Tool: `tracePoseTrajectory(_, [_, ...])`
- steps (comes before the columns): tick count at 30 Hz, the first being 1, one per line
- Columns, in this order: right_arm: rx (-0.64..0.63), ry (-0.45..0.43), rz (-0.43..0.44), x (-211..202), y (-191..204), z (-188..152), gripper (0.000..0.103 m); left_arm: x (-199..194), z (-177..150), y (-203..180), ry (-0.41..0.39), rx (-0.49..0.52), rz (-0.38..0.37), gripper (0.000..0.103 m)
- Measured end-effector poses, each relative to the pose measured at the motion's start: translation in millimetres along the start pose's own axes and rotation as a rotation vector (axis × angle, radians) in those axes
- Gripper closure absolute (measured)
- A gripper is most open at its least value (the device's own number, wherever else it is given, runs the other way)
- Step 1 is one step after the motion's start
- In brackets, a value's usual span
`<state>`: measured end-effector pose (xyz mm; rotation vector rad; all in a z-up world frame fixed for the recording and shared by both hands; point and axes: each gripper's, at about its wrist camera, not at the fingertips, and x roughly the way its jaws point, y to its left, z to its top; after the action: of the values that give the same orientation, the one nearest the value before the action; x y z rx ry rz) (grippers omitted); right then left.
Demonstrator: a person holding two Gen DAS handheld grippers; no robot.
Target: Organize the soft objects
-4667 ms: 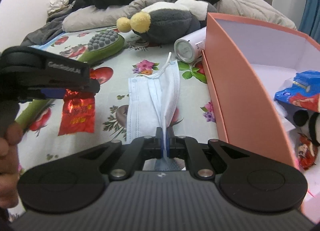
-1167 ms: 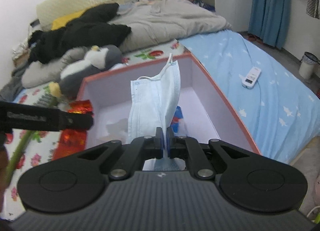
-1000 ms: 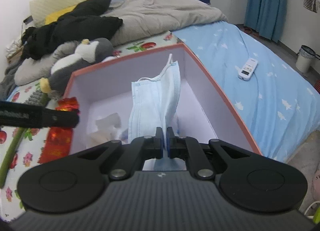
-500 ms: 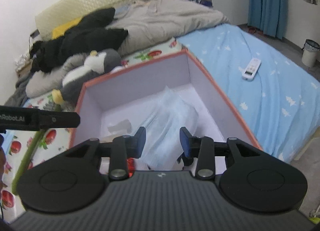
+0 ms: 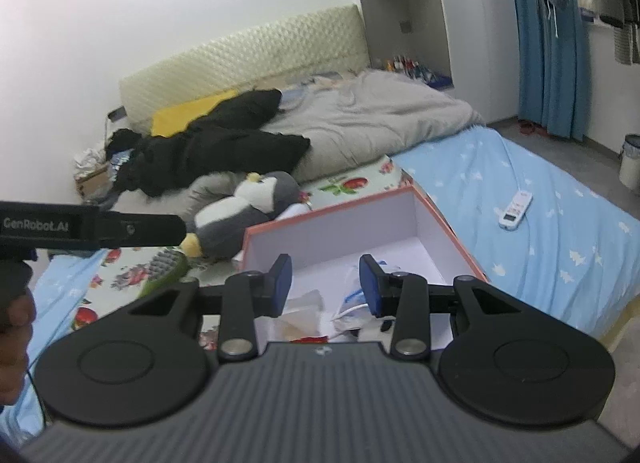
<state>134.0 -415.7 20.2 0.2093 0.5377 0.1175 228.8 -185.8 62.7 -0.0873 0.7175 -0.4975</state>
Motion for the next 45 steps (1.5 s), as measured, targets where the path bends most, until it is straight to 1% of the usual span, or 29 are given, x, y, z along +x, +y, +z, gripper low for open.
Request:
tracePoseTrajectory(2, [-0.008,-0.022,-0.002,-12,6,-3,0.063,-16,-5,-4,-0.028,0.008,-0.001,0.027])
tracePoseTrajectory(5, [-0.002,-0.031,0.005,-23,12,-7,0.063,-40,-14,-9,-0.074,0.011,0.013,0.027])
tracePoseTrajectory(9, [-0.006,-0.040,0.010,-37,19,-15,0.063,-62,-26,-6,-0.096,-0.023,-0.005,0.027])
tracePoseTrajectory(12, [-0.003,-0.045,0.010,-44,25,-24,0.063,-73,-37,-6,-0.106,-0.021,0.005,0.027])
tracePoseTrajectory(15, [-0.002,-0.044,-0.007,-50,30,-33,0.063,-82,-51,-6,-0.106,-0.017,0.012,0.027])
tracePoseTrajectory(18, [0.006,-0.036,-0.014,-55,32,-42,0.063,-89,-63,-3,-0.106,-0.039,0.015,0.027])
tracePoseTrajectory(23, [-0.007,-0.019,-0.055,-62,39,-54,0.063,-96,-82,1,-0.092,-0.056,0.030,0.027])
tracePoseTrajectory(25, [-0.005,-0.011,-0.047,-65,41,-57,0.063,-99,-88,1,-0.083,-0.059,0.034,0.027])
tracePoseTrajectory(31, [-0.002,0.017,-0.041,-70,50,-70,0.063,-112,-104,0,-0.090,-0.070,0.052,0.027])
tracePoseTrajectory(35, [0.012,0.036,-0.029,-71,52,-77,0.063,-115,-113,1,-0.076,-0.081,0.060,0.027])
tracePoseTrajectory(45, [0.028,0.054,-0.047,-73,53,-86,0.063,-117,-127,7,-0.057,-0.092,0.085,0.027])
